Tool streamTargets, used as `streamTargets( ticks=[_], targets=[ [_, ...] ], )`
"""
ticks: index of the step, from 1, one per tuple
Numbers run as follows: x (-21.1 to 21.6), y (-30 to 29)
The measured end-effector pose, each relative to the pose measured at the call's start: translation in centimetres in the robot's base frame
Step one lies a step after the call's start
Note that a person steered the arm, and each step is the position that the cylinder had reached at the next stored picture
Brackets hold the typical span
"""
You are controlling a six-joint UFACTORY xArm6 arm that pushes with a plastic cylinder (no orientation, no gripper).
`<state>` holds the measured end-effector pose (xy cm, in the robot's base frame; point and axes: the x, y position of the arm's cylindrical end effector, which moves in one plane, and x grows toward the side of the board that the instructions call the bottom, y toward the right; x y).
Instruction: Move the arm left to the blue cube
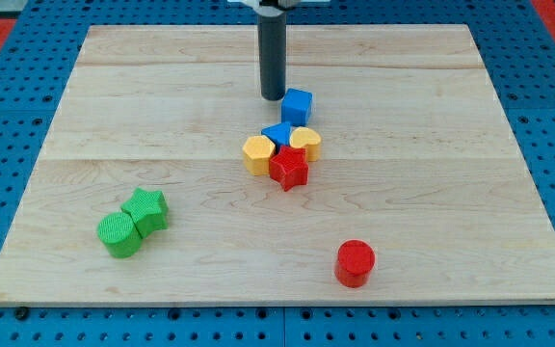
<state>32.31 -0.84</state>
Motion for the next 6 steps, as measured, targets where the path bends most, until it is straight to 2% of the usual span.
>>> streamTargets(
  ticks=[2,3,4,5,6],
  targets=[
    [3.5,5.8],
    [1.1,3.9],
    [0.0,-1.4],
    [3.3,-4.6],
    [4.7,-2.3]
  ],
)
